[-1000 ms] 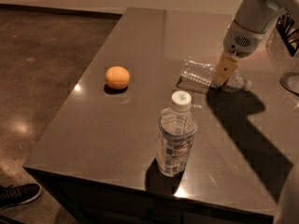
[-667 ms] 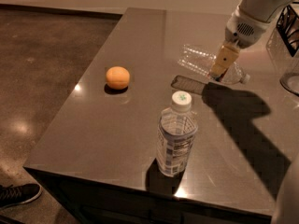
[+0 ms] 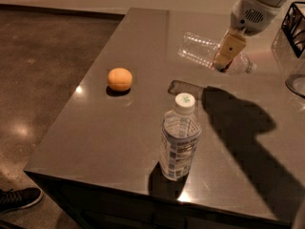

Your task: Place water bottle upright

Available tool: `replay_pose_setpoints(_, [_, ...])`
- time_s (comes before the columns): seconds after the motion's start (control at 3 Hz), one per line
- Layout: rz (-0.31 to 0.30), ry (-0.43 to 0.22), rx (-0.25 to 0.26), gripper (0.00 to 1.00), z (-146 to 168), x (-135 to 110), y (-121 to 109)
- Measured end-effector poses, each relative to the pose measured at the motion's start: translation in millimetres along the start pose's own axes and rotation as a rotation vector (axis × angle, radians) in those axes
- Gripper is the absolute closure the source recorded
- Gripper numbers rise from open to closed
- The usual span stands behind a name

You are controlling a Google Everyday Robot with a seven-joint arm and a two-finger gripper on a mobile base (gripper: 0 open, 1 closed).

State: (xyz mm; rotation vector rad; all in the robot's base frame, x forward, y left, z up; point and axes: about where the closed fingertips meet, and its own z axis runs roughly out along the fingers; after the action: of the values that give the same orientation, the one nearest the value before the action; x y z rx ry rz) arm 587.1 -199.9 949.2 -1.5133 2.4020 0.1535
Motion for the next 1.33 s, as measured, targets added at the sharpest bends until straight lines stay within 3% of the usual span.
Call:
replay_pose_setpoints(0.67, [-0.264,0.057,0.177,1.0,-17,6,-11])
replay_pose_setpoints(1.33, [-0.528,0.051,0.317,1.0,-32,14,-49])
